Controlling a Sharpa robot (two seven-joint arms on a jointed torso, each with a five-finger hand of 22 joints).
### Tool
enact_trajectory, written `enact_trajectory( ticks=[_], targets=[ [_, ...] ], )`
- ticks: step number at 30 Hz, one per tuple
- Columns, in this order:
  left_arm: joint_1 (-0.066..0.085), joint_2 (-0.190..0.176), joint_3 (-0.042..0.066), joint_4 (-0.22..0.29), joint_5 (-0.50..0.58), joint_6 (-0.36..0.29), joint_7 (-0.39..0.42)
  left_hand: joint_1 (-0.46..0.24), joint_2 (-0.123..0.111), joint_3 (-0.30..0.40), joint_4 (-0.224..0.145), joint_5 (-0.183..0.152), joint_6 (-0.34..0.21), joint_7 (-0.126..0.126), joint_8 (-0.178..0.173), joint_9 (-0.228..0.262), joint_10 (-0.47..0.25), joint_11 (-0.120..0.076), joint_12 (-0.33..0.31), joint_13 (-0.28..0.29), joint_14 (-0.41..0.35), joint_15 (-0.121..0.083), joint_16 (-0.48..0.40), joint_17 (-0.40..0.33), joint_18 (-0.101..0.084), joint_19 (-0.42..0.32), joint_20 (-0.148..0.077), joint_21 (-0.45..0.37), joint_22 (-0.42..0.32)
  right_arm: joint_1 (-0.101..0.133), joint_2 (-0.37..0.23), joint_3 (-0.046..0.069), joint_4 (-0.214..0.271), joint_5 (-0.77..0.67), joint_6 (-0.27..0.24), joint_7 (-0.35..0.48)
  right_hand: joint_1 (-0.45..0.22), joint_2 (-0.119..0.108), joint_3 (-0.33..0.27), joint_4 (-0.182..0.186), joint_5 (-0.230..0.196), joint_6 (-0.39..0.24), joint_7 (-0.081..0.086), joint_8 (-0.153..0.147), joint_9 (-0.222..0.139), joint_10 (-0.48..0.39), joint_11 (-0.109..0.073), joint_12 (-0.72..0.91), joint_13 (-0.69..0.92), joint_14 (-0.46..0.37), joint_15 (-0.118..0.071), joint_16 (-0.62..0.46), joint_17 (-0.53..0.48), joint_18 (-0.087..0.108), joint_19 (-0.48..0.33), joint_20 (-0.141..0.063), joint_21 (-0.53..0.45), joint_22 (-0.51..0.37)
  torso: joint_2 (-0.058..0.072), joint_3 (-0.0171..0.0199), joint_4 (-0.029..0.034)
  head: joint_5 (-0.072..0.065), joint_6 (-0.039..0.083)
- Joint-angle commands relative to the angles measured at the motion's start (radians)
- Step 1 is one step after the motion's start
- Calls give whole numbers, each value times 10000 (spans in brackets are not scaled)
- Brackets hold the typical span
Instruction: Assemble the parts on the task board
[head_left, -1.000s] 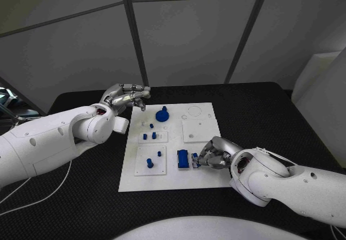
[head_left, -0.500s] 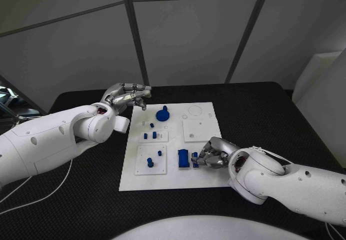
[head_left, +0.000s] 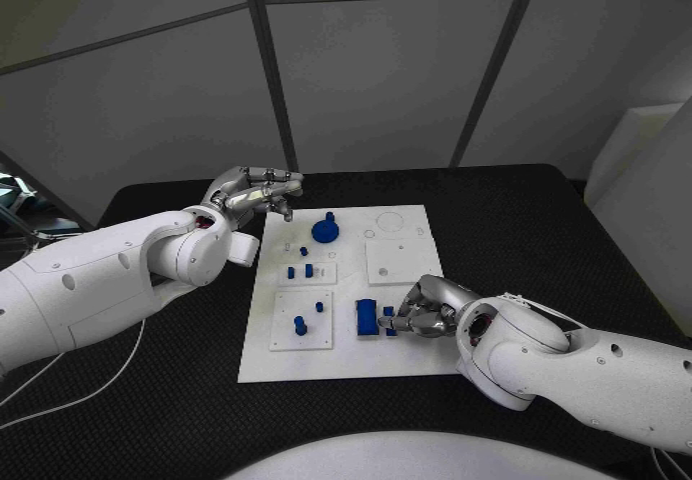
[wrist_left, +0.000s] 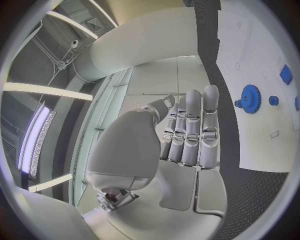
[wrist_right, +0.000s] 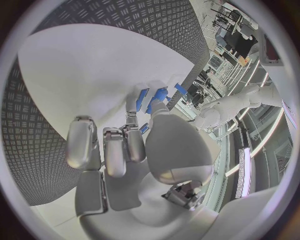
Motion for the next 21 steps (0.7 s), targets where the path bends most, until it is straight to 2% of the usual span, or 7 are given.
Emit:
enact_trajectory(
  ticks=[1,4,9,15,18,21],
  targets=[
    [19,7,9,5,29,108,-4,63,43,-45,-6,54,-52,-17,48,7,-68,5,56,11,-64,8,45,-10,110,-30,10,-67,-14,12,-30,2,81,-230,-137,175,-261,8,-233,4,-558,53,-8,6,50,398,-50,-20,1468,1041,-80,46,2631,-4,39,-53,-44,181,-2,1,3,7,-5],
    [19,8,9,0,29,107,-5,63,43,-45,-6,54,-52,-17,48,7,-68,5,56,11,-64,8,45,-10,110,-30,10,-67,-14,12,-76,2,101,-321,-351,261,-415,20,-378,12,-809,41,-6,3,88,402,-48,-14,1476,1041,-79,46,2631,-5,46,-51,-40,191,3,3,-1,6,0],
    [19,9,9,-3,29,109,-11,63,43,-45,-6,54,-52,-17,48,7,-68,5,56,11,-64,8,45,-10,110,-30,10,-67,-14,12,-143,1,63,-407,-529,357,-324,112,-378,-21,-739,25,-8,-4,113,403,-49,-13,1480,1041,-80,46,2631,-7,51,-51,-36,200,6,2,6,-3,15],
    [19,13,9,-7,29,109,-29,63,43,-45,-6,54,-52,-17,48,7,-68,5,56,11,-64,8,45,-10,110,-30,10,-67,-14,12,-164,1,-41,-433,-494,450,639,417,-157,-294,-406,-25,-15,-31,177,402,-62,-16,1489,1041,-93,46,2631,-4,45,-59,-50,197,3,1,7,-3,13],
    [18,18,9,-9,29,111,-43,68,46,-45,-10,55,-70,-14,59,5,-87,9,72,11,-72,10,50,-18,111,-32,11,-69,-15,12,-136,1,-100,-460,-395,508,1182,490,-53,-521,-600,-30,-27,-38,206,399,-74,-19,1492,1041,-102,46,2631,-4,45,-66,-53,201,5,9,9,8,10],
    [18,22,9,-14,29,110,-50,68,46,-45,-10,55,-70,-14,59,5,-87,9,72,11,-72,10,50,-18,111,-32,11,-69,-15,12,-89,2,-164,-546,-274,545,1574,471,-28,-720,-858,-25,-33,-41,231,399,-79,-18,1497,1041,-107,46,2631,-3,40,-72,-62,198,1,7,8,19,-7]
  ],
)
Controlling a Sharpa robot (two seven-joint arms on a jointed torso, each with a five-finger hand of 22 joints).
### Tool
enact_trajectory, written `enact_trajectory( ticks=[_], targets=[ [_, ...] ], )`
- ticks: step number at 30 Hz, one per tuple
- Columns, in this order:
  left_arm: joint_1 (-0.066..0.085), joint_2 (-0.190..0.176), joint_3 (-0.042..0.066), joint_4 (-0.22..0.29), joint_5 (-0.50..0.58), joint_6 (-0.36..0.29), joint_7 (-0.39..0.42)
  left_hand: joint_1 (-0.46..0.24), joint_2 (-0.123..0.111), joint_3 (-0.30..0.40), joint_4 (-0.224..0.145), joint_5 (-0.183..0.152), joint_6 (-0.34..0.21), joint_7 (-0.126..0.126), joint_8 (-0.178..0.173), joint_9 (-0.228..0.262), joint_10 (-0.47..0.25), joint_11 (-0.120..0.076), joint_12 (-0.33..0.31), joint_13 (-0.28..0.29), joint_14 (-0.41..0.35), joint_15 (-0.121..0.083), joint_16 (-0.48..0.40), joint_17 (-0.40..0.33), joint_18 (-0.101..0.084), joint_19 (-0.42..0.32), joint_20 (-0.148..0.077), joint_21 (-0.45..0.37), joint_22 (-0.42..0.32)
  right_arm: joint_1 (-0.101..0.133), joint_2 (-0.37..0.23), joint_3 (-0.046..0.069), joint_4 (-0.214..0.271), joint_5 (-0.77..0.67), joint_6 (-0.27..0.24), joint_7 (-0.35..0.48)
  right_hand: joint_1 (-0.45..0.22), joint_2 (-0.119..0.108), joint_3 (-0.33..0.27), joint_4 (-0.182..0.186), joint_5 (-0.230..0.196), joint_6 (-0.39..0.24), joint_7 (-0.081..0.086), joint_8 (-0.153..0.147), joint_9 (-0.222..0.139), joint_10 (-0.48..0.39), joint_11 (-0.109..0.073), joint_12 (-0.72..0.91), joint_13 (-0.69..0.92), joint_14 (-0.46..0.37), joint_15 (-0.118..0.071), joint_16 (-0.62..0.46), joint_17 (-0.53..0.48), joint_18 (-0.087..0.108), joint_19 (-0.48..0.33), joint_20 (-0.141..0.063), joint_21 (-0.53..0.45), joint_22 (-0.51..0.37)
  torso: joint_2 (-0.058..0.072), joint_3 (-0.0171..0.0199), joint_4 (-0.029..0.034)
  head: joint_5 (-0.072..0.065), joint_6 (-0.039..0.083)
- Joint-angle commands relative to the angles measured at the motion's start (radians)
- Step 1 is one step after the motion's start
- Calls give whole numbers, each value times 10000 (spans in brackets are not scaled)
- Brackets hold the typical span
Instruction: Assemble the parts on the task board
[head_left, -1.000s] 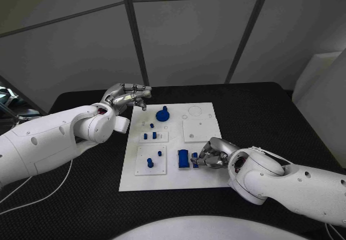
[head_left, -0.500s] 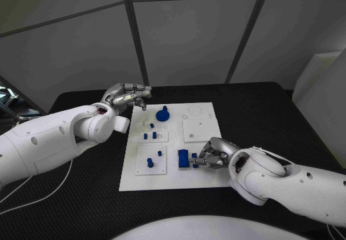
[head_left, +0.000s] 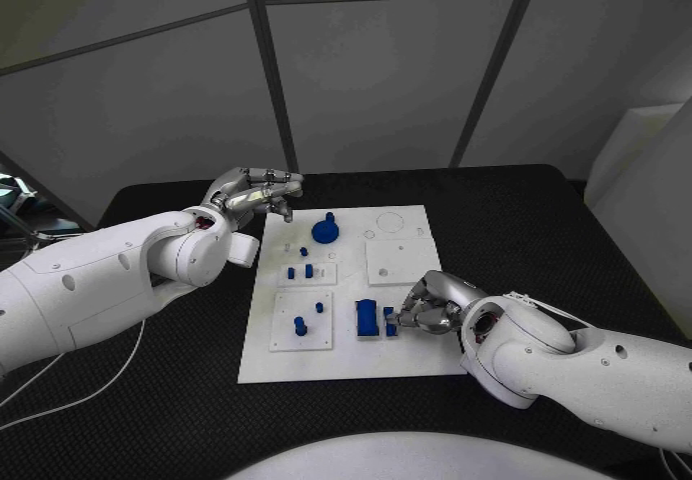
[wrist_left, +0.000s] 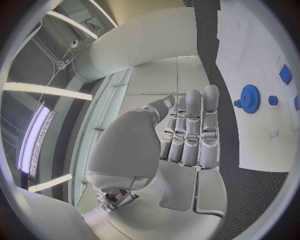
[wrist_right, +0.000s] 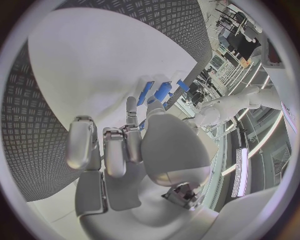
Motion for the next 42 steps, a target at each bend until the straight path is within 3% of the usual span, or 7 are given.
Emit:
enact_trajectory(
  ticks=[1,5,15,27,34,39,42],
  targets=[
    [18,15,9,0,29,99,-14,68,46,-45,-10,55,-71,-13,59,5,-88,8,34,13,-72,10,50,-8,111,-32,11,-69,-15,14,56,3,-52,-247,100,254,377,7,29,-196,-298,-18,-36,-40,25,399,-83,-27,1465,1078,-75,47,2632,-1,1,-38,-64,197,-2,5,5,22,-26],
    [18,17,9,-3,29,95,-21,68,46,-45,-10,55,-71,-13,59,5,-88,8,34,13,-72,10,50,-8,111,-32,11,-69,-15,13,138,3,-157,-423,263,264,824,-7,71,-466,-1058,8,-37,-47,55,398,-85,-31,1469,1078,-76,47,2632,-2,-2,-43,-72,200,7,-2,9,33,-44],
    [17,9,9,-14,29,83,-40,68,46,-45,-10,55,-71,-13,59,5,-88,8,34,13,-72,10,50,-8,111,-32,11,-69,-15,12,206,1,-302,-793,301,191,998,12,102,-582,-1159,36,-48,-47,68,399,-93,-30,1473,1078,-79,47,2632,-5,7,-44,-64,215,-6,-2,-8,54,-59],
    [12,17,7,-62,29,96,-46,88,54,-36,-22,57,-80,-12,70,5,-100,8,48,13,-78,9,54,-15,112,-33,10,-70,-15,10,20,0,18,-694,-196,536,-58,-191,-553,212,243,55,-6,-86,112,395,-52,-68,1459,1077,-46,43,2626,0,-6,-19,-96,199,-25,-1,-5,51,43],
    [-4,40,0,-145,29,101,-39,88,54,-36,-22,57,-80,-12,70,5,-100,8,48,13,-78,9,54,-15,112,-33,10,-70,-15,15,-212,6,134,-180,-814,1106,-853,-390,-1011,627,80,-59,43,-149,137,224,-9,-499,1190,1001,-14,-137,2292,80,-232,10,-390,-116,-106,-7,-12,67,149],
    [-43,46,-7,-212,31,135,27,23,33,-74,14,49,-109,2,92,3,-134,24,77,13,-97,25,59,-32,106,-43,20,-80,-19,265,-273,17,-304,1486,-1593,2641,-722,-331,-953,582,108,-730,292,-542,20,-525,204,-2163,138,648,137,-989,917,420,-1279,131,-1773,-1595,-221,-30,-32,53,300],
    [-67,58,-9,-280,74,165,116,-54,5,-118,60,50,-153,9,128,1,-187,33,115,7,-213,45,-23,-99,101,-110,42,-138,-51,584,-211,19,-828,3343,-1682,3751,-140,-242,-888,497,432,-1276,526,-842,-94,-2066,412,-5293,-1918,-13,305,-2690,-1312,909,-2892,297,-4046,-3906,-314,-74,-40,22,447]
  ],
)
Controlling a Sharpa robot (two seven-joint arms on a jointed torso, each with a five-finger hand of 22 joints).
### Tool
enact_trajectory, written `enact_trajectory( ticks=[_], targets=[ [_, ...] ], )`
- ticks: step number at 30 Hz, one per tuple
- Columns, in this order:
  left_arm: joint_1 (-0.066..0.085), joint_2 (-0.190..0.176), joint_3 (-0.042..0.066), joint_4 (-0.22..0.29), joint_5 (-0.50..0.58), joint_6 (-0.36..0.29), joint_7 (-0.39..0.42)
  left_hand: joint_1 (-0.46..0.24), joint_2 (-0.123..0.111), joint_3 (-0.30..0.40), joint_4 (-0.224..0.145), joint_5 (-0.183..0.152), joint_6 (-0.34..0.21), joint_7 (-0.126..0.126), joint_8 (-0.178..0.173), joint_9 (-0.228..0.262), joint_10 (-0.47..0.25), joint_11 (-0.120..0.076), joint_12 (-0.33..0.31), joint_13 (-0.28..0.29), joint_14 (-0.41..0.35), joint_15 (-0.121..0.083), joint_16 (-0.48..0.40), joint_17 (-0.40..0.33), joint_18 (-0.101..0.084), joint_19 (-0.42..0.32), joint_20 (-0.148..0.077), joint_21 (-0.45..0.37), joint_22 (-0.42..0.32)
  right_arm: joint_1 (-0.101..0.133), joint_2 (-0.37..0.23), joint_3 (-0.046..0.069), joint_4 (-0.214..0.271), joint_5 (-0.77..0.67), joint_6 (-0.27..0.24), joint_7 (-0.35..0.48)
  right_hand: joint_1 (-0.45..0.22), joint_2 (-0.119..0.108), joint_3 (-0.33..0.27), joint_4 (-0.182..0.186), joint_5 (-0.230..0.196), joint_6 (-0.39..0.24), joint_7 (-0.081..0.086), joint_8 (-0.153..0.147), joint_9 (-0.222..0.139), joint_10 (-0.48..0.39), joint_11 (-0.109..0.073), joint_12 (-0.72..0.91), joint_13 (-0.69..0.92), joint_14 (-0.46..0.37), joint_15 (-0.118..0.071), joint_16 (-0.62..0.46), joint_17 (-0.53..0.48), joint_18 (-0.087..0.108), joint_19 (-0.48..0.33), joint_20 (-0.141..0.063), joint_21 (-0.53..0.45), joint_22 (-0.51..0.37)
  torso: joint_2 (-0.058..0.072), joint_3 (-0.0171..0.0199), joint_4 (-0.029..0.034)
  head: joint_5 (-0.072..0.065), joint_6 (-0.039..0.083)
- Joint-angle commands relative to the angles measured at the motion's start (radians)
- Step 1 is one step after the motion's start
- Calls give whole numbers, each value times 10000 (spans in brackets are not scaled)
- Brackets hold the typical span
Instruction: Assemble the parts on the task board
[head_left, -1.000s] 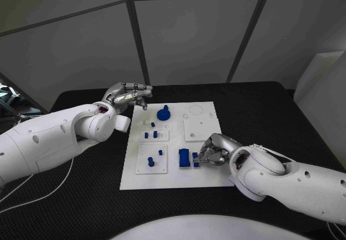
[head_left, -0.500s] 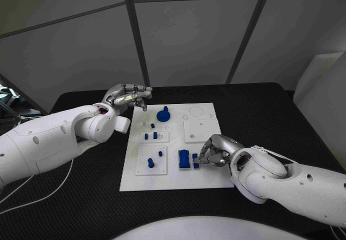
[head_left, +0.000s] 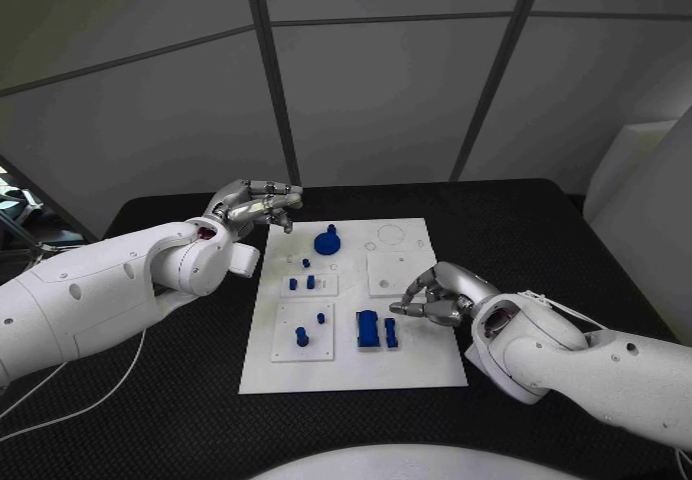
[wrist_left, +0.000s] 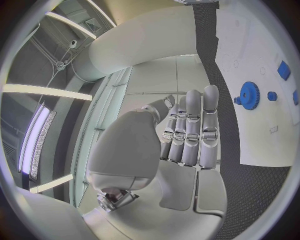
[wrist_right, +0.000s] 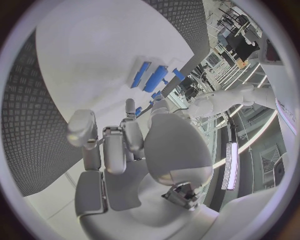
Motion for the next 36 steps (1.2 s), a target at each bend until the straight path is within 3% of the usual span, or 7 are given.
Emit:
enact_trajectory(
  ticks=[1,4,7,17,27,28,36],
  targets=[
    [-7,31,5,-76,138,151,207,-115,-51,-80,19,54,-109,12,99,-1,-118,14,82,6,-292,23,-142,-133,102,-194,56,-170,-69,357,90,19,-569,3322,-734,2409,476,10,-39,-49,282,-453,199,-238,-102,-1564,187,-3224,-2131,-215,158,-1677,-1774,422,-1418,148,-2134,-2112,-167,-65,-19,-39,198],
    [-35,64,4,-170,412,138,323,-137,-69,-104,40,47,-157,28,180,-1,-176,51,152,-10,-590,63,-628,-420,103,-475,91,-408,-208,695,305,20,-1260,5097,-411,3598,1074,174,-73,-75,150,-626,473,-358,-254,-2302,463,-4927,-3661,1055,418,1654,2851,472,-2085,452,-3677,-3375,-278,-122,-49,-28,436],
    [-54,137,4,-321,689,109,463,-154,-86,-52,73,44,-236,75,241,-14,-303,117,96,-101,-1057,174,-1660,-967,83,-1092,164,-896,-492,978,660,22,-2080,6710,26,4798,1862,322,22,-310,93,-740,614,-472,-406,-2931,605,-5798,-4519,1055,702,1654,2851,502,-2446,618,-4491,-3897,-399,-179,-70,-87,731],
    [-126,688,6,-1316,1653,-204,1253,-370,-203,28,347,37,-442,132,-7,-53,-713,553,-1286,-708,-2674,1176,-6320,-3108,-182,-4127,1082,-3821,-2816,1557,2213,37,-5195,9635,1632,7656,3495,772,366,-712,-1039,-806,995,-976,-1566,-3187,1166,-8834,-8770,-4966,1372,-5842,-2344,562,-4044,1442,-7520,-5833,-632,-255,-95,-168,1449],
    [-269,1508,14,-2419,2287,-1306,2163,-420,41,-1275,526,59,-446,-116,-1286,-52,-1261,687,-3109,-708,-3066,1503,-8392,-4079,30,-6509,1741,-4278,-6040,1656,3596,47,-7623,10605,2457,8578,3132,961,594,-993,-1021,-980,1027,-1004,-3014,-3172,1368,-10059,-11282,-4811,1629,-9932,-3315,603,-3651,1783,-9312,-7357,-725,-185,-45,-124,1884],
    [-270,1423,4,-2302,1732,-614,1357,-4476,298,-2223,138,-577,-3245,-628,-2084,-697,-3999,158,-3738,-1326,-5541,968,-9025,-4711,-513,-7969,865,-4826,-7188,1635,3490,38,-7406,9759,1765,7724,-1500,115,1078,-1498,-1507,-3732,446,-1642,-3405,-6295,887,-10735,-11505,-7790,1263,-10955,-6172,-55,-6214,1035,-9720,-8207,-695,-214,-81,-118,1795],
    [-354,1203,-39,-1517,1629,-1429,1545,-6971,1115,-2914,138,-577,-4955,-973,-2084,-697,-5773,-175,-3738,-1326,-7186,639,-9025,-4711,-840,-9049,313,-4826,-8118,1640,3171,-76,-6590,10423,1043,8067,-4507,115,1431,-1851,-1829,-5492,92,-1642,-3781,-8212,636,-10735,-12465,-9580,528,-11896,-7936,-226,-7767,637,-10162,-8899,-643,-103,208,132,1661]
  ],
)
